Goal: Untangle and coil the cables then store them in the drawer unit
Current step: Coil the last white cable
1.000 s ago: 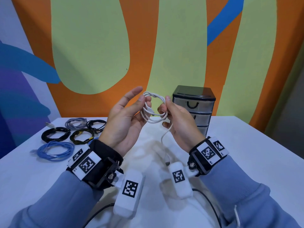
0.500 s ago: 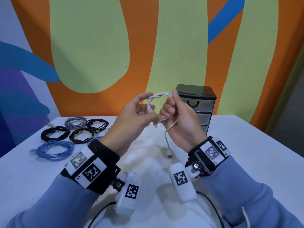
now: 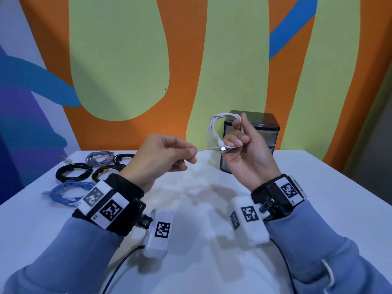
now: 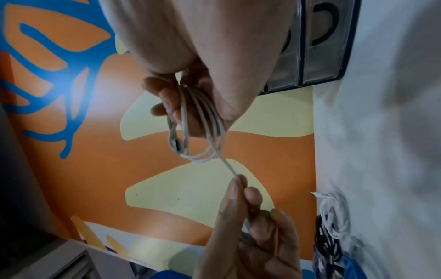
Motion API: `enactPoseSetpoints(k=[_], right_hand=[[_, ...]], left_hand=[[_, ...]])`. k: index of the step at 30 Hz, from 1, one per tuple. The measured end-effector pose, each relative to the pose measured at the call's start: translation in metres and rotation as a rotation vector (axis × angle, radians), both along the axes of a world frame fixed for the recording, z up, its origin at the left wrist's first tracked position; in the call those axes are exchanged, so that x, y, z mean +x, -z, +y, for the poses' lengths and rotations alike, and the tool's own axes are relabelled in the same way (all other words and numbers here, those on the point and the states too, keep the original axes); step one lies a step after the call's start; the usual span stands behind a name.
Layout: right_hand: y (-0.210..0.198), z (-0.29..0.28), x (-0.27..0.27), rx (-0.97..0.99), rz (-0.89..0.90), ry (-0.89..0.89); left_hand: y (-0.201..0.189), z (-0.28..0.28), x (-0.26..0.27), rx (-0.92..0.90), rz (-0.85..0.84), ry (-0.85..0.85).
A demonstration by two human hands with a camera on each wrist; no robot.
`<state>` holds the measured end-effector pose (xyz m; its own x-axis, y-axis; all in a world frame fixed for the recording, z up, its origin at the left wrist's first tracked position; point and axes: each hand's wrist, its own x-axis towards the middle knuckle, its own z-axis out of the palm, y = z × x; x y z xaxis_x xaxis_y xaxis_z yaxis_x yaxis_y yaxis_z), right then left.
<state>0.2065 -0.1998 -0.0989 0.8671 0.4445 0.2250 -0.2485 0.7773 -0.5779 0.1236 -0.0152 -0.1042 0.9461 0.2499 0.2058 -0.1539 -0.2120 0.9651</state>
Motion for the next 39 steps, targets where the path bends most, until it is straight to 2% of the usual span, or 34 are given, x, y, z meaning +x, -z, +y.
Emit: enactPoseSetpoints(k=[2, 4, 9, 11, 12, 14, 18, 21, 25, 29, 33, 36, 39], right_hand=[[0.002, 0.002, 0.0, 0.0, -0.006, -0.002], [0.003, 0.001, 0.0, 0.038, -0.009, -0.015], [0.002, 0.002, -0.001, 0.083, -0.034, -0.044], [0.004, 0.005, -0.001, 0.035, -0.052, -0.031], [0.007, 0.007, -0.001, -0.004, -0.066, -0.016], [0.01, 0.011, -0.002, -0.091, -0.11, 0.033], [0.012, 0.015, -0.006, -0.269, -0.223, 0.165], [0.016, 0.019, -0.011, -0.368, -0.276, 0.167], [0.018, 0.026, -0.017, -0.337, -0.252, 0.11], [0.02, 0.028, -0.018, -0.263, -0.224, 0.097], [0.024, 0.031, -0.02, -0.254, -0.24, 0.143], [0.022, 0.033, -0.022, -0.289, -0.317, 0.163], [0.023, 0.034, -0.024, -0.304, -0.356, 0.156]], left_hand=[[0.002, -0.002, 0.001, 0.072, 0.003, -0.036], [0.002, -0.002, 0.002, 0.021, 0.004, -0.049], [-0.004, -0.002, 0.001, -0.504, -0.073, 0.076], [-0.007, -0.006, -0.001, -0.628, -0.128, 0.15], [-0.007, -0.008, -0.001, -0.63, -0.154, 0.179], [-0.004, -0.01, -0.001, -0.519, -0.205, 0.183], [-0.002, -0.013, -0.003, -0.158, -0.331, 0.117], [0.0, -0.015, -0.004, 0.004, -0.369, 0.103], [0.001, -0.022, -0.006, 0.004, -0.375, 0.101], [-0.002, -0.019, -0.003, -0.066, -0.276, 0.039], [0.001, -0.017, 0.001, 0.018, -0.171, -0.049], [0.005, -0.018, 0.004, 0.136, -0.132, -0.155], [0.005, -0.017, 0.005, 0.084, -0.115, -0.164]])
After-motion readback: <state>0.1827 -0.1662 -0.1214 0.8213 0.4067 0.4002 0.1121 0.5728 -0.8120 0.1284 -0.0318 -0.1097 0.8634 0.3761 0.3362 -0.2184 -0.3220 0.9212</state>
